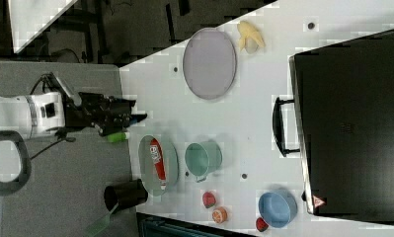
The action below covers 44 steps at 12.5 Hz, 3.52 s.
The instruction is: Pick ketchup from strainer and place it on the table
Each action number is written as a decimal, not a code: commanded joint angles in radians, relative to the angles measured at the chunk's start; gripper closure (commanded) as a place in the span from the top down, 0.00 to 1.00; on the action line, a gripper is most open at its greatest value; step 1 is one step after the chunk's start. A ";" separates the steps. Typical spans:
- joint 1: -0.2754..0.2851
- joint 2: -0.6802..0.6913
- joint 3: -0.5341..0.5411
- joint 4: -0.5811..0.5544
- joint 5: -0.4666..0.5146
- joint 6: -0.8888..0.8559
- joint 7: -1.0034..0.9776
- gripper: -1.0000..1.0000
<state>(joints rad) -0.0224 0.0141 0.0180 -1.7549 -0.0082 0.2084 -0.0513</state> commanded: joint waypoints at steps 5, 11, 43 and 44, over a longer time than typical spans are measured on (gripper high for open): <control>-0.073 -0.193 0.135 -0.141 0.052 -0.103 0.037 1.00; -0.022 -0.109 0.425 -0.141 0.052 0.015 0.039 1.00; 0.083 0.619 0.662 -0.306 -0.509 0.813 0.421 0.59; 0.063 0.572 0.696 -0.328 -0.473 0.797 0.421 0.59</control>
<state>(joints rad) 0.0501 0.6592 0.6694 -2.0762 -0.4951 1.0186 0.3237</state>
